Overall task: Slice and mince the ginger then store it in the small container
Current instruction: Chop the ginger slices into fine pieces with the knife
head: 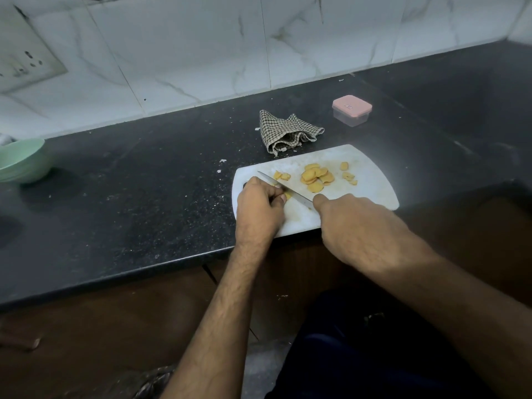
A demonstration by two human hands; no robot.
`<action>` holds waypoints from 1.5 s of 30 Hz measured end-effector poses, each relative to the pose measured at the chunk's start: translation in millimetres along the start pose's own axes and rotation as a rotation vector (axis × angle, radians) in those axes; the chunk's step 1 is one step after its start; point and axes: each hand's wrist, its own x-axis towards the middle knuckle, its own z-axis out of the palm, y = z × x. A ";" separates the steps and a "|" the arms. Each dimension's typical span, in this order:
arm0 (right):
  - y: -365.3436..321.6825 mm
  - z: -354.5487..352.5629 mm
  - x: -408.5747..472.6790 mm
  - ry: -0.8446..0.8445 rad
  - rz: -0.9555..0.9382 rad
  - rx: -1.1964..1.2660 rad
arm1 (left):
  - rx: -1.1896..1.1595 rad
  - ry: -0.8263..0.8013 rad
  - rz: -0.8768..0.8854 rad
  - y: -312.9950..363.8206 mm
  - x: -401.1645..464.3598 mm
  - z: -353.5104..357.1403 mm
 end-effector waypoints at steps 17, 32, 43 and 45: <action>-3.9 2.5 8.6 -0.015 0.030 0.122 | -0.049 -0.012 -0.060 2.6 1.4 -3.2; -7.6 5.4 12.2 0.031 0.012 0.150 | -0.031 -0.006 -0.031 1.0 0.0 -5.3; -7.2 3.9 7.3 0.003 0.034 0.147 | -0.053 -0.024 -0.063 3.5 -1.8 -8.1; -6.8 4.8 11.1 0.003 0.040 0.159 | -0.050 -0.028 -0.072 5.2 -3.5 -8.0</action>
